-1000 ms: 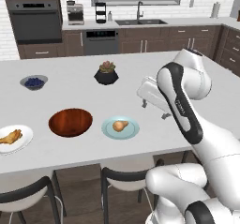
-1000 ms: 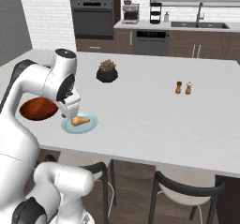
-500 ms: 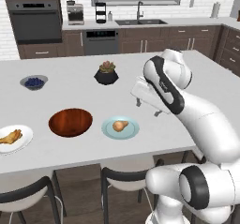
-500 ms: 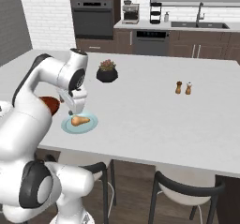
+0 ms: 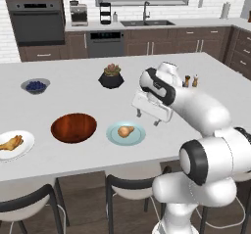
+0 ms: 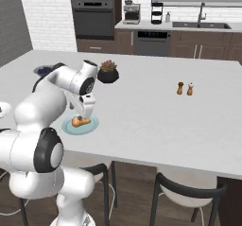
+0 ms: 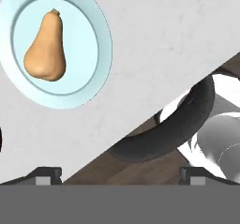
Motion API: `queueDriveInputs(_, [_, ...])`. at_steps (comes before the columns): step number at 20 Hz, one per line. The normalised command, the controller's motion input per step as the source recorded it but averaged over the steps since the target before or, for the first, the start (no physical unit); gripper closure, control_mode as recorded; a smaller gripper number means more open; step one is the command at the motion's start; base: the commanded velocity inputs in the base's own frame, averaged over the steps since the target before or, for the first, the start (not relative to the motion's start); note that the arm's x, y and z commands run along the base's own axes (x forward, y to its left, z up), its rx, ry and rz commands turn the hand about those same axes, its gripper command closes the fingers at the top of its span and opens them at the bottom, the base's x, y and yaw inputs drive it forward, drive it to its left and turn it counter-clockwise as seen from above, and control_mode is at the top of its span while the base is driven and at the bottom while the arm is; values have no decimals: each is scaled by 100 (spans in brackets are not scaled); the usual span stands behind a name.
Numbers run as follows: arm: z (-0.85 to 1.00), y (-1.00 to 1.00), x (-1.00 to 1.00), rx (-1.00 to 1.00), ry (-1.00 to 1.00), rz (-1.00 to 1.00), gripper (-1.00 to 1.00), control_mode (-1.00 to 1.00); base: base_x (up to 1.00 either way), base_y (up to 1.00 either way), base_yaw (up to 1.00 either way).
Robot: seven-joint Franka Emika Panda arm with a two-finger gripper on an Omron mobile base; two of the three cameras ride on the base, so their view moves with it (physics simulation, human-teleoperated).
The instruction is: Pick the chicken drumstick and squash from their plates and place them in the bowl. Then put the bowl in the fridge.
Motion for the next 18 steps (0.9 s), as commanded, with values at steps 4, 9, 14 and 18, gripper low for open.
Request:
queueDriveInputs(4, [-55,5,59,0,10,0,-100,-100,0,0,0])
queueDriveInputs(9, [-39,32,57,0,3,0,-100,-100,0,0,0])
queueDriveInputs(14, [-43,23,50,0,2,0,-100,-100,0,0,0])
queueDriveInputs(18, [-46,1,46,0,1,0,-100,-100,0,0,0])
